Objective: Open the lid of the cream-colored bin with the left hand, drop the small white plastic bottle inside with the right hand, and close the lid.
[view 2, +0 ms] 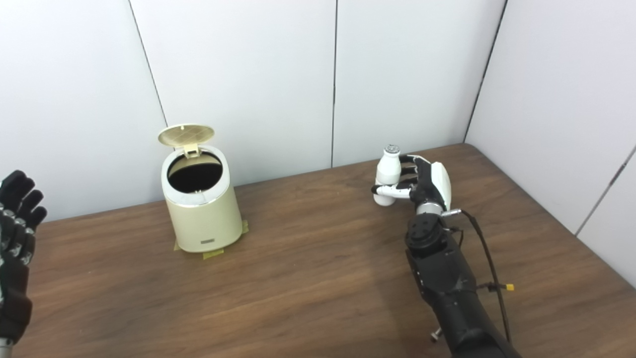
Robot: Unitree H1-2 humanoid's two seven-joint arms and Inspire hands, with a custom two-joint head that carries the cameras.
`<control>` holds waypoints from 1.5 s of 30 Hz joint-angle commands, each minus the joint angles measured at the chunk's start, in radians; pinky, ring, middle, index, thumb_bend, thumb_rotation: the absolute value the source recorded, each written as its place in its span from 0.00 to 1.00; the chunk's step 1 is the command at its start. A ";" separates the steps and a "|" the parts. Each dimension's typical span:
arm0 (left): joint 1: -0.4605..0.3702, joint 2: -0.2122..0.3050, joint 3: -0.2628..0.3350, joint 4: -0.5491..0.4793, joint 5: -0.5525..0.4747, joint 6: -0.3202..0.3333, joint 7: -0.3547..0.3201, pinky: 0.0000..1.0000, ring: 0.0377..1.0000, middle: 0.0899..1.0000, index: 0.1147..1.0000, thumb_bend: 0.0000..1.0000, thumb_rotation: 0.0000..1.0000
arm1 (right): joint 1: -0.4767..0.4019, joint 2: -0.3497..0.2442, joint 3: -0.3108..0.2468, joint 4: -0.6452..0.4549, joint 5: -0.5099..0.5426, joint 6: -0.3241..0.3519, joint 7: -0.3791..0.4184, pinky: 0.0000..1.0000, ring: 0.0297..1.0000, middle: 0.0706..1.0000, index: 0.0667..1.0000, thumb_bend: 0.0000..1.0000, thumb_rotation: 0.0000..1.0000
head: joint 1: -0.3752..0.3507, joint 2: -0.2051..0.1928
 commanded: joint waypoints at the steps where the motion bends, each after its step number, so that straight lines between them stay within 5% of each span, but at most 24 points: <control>1: -0.032 0.005 -0.003 -0.039 0.004 -0.012 -0.005 0.99 0.96 0.95 0.94 0.14 0.95 | -0.058 -0.031 -0.004 -0.020 -0.003 -0.032 -0.009 0.42 0.53 0.60 0.71 0.87 0.09 | 0.000 0.001; 6: -0.031 0.006 -0.001 -0.037 0.001 -0.015 -0.007 0.99 0.96 0.95 0.94 0.14 0.95 | -0.048 -0.025 -0.002 -0.024 -0.007 -0.071 -0.023 0.48 0.59 0.64 0.69 0.88 0.08 | -0.001 0.001; 13: -0.030 0.006 -0.002 -0.040 0.003 -0.012 -0.007 0.99 0.96 0.95 0.94 0.14 0.95 | -0.046 -0.022 0.002 -0.019 -0.013 -0.091 -0.033 0.44 0.55 0.60 0.68 0.87 0.11 | 0.000 0.002; 20: -0.029 0.008 -0.002 -0.038 0.001 -0.020 -0.010 0.99 0.96 0.95 0.94 0.15 0.94 | -0.038 -0.020 0.008 -0.025 -0.025 -0.104 -0.048 0.57 0.63 0.64 0.60 0.80 0.03 | 0.000 0.004; 22: -0.028 0.007 -0.001 -0.039 0.001 -0.017 -0.009 0.99 0.96 0.95 0.94 0.15 0.94 | -0.036 -0.020 0.009 -0.014 -0.031 -0.129 -0.069 0.59 0.64 0.62 0.48 0.58 0.10 | 0.000 0.004; 23: -0.028 0.007 -0.001 -0.040 0.001 -0.015 -0.008 1.00 0.96 0.95 0.94 0.15 0.94 | -0.036 -0.020 0.010 -0.007 -0.032 -0.142 -0.078 0.59 0.64 0.61 0.47 0.55 0.11 | 0.000 0.006; 26: -0.029 0.007 -0.001 -0.043 0.002 -0.010 -0.007 0.99 0.96 0.95 0.94 0.16 0.95 | -0.035 -0.019 0.007 0.002 -0.032 -0.152 -0.097 0.50 0.58 0.57 0.45 0.52 0.12 | 0.000 0.006; 29: -0.030 0.006 -0.002 -0.048 0.004 0.000 -0.004 0.99 0.96 0.95 0.94 0.17 0.94 | -0.034 -0.018 0.003 0.002 -0.024 -0.155 -0.099 0.42 0.49 0.50 0.42 0.52 0.01 | 0.000 0.006; 45: -0.030 0.006 -0.003 -0.048 0.004 -0.002 -0.006 0.97 0.95 0.95 0.94 0.15 0.92 | -0.033 -0.014 -0.003 -0.009 -0.023 -0.148 -0.098 0.41 0.48 0.49 0.42 0.52 0.00 | 0.000 0.009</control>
